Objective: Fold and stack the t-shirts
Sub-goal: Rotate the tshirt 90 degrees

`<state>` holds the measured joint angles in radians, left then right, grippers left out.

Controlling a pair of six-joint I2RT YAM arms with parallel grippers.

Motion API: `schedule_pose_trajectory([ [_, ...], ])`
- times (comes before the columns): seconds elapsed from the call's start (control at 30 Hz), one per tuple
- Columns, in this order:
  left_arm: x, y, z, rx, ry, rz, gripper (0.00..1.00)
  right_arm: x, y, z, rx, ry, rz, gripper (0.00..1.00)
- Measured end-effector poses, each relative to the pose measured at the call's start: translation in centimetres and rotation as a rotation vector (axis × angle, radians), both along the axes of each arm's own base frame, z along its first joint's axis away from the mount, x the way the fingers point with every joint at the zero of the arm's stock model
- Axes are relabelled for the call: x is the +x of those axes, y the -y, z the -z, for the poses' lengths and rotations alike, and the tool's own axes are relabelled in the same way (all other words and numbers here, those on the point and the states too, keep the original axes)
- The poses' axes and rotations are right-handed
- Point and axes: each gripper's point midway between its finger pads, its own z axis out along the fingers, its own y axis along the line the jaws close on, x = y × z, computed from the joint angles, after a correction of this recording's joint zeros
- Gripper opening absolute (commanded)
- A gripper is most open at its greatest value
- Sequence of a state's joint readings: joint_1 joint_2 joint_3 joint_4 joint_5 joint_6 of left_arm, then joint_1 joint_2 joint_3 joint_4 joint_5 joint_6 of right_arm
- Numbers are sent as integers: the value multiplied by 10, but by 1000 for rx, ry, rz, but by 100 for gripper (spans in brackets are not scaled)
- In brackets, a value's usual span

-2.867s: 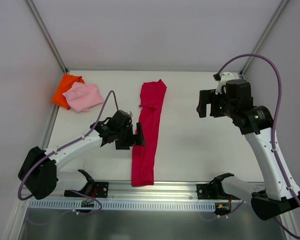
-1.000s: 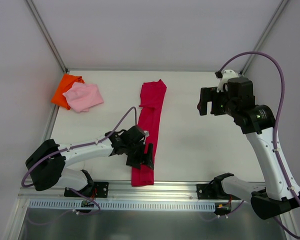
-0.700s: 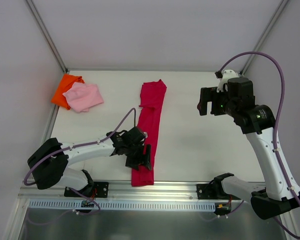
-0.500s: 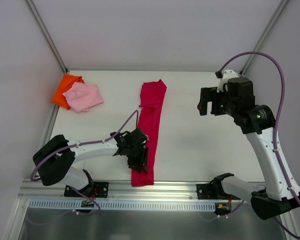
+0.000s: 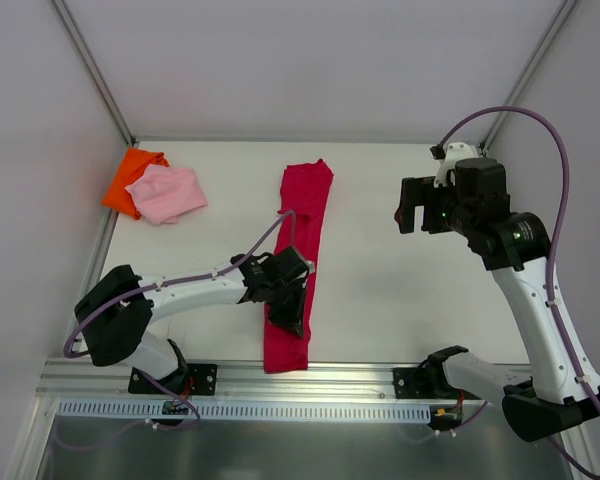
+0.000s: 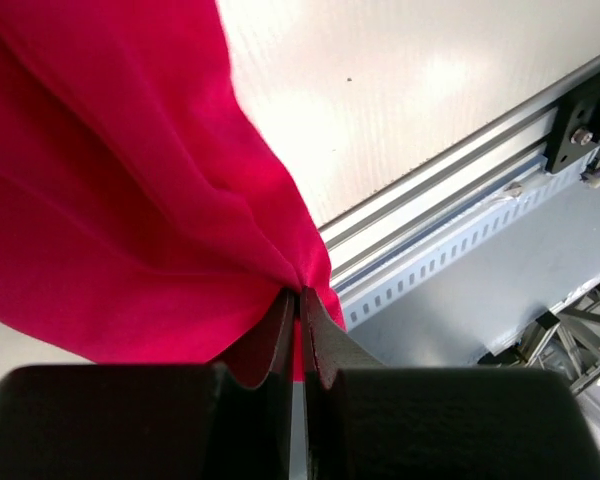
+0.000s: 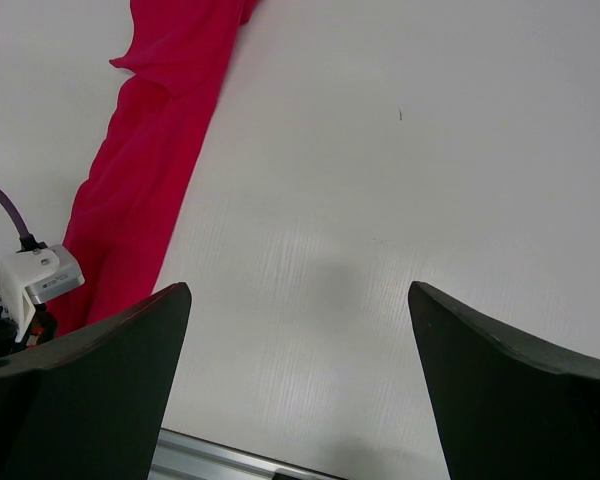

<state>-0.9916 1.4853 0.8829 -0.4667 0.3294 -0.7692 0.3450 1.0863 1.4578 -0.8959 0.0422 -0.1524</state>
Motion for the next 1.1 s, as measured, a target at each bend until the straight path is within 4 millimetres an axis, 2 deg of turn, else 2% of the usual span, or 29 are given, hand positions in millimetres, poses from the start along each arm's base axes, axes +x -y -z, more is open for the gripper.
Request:
schedule_pose_trajectory([
  [0.23,4,14,-5,0,20,65,0,-1,0,2,4,-8,2,97],
  [0.43,-1,16,-3,4,16,119,0,-1,-1,2,6,-10,1,97],
  [0.5,-2,17,-5,-2,11,147,63,0,-1,3,5,-12,1,96],
  [0.53,-2,18,-6,-3,10,159,85,0,-1,3,5,-13,1,97],
  [0.57,-1,19,-7,2,9,161,99,0,-1,4,4,-14,1,96],
  [0.7,4,8,-11,52,49,132,99,1,-1,5,1,-19,1,96],
  [0.77,15,-4,-25,68,140,68,99,2,-1,6,-1,-20,1,96],
  [0.87,25,-18,-55,-1,234,-26,99,3,-2,7,-3,-24,1,96],
  [0.93,29,-28,-61,-20,257,-76,99,4,-2,8,-6,-25,0,96],
  [1.0,31,-37,-53,5,247,-109,99,5,-2,9,-8,-28,0,97],
  [1.1,24,-48,-26,84,194,-106,99,6,-2,10,-13,-34,-2,96],
])
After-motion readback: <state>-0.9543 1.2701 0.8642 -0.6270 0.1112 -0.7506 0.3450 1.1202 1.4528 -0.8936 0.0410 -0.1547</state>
